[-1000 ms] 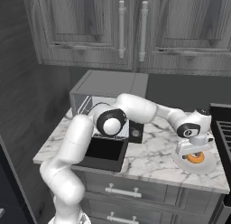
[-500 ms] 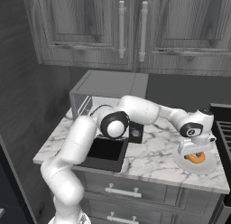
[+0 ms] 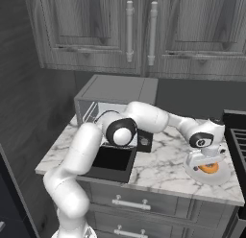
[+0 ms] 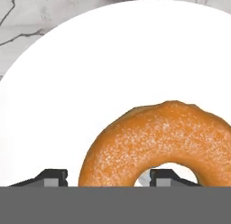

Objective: Pick up the bagel from the plate, place it on the toaster oven rack, close the door, and set the timer.

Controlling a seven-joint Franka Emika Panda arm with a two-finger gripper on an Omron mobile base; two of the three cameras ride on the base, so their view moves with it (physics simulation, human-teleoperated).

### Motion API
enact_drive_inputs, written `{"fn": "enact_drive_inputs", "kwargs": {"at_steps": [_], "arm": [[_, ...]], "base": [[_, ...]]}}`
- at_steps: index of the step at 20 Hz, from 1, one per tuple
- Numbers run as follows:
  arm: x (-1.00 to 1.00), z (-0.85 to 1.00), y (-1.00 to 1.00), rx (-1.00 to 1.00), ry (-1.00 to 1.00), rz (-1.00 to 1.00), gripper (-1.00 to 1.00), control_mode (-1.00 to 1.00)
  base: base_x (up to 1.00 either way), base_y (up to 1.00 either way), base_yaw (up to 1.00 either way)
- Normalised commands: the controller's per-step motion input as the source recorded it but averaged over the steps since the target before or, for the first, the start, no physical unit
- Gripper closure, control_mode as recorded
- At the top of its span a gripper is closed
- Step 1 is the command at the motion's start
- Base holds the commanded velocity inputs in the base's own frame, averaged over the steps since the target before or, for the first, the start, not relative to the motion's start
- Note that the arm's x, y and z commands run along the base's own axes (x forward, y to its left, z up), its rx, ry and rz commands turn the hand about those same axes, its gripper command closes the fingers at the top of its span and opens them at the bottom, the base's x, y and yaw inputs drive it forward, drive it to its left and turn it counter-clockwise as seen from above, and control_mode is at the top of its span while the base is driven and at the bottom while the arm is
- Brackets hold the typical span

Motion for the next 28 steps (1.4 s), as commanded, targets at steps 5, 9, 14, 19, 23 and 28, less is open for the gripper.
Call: {"fn": "enact_drive_inputs", "kwargs": {"at_steps": [5,9,14,19,23,28], "arm": [[-0.23,-0.52,0.25,0.0,0.0,0.0,1.0,-1.0],[-0.57,0.18,0.03,0.0,-0.12,0.0,1.0,-1.0],[-0.71,0.93,0.12,0.0,-0.22,0.0,1.0,-1.0],[-0.56,1.0,0.67,0.0,-0.13,0.0,1.0,-1.0],[-0.19,0.93,1.0,0.0,-0.06,0.0,1.0,-1.0],[-0.09,0.9,1.0,0.0,-0.05,0.0,1.0,-1.0]], "base": [[0.0,0.0,0.0],[0.0,0.0,0.0],[0.0,0.0,0.0],[0.0,0.0,0.0],[0.0,0.0,0.0],[0.0,0.0,0.0]]}}
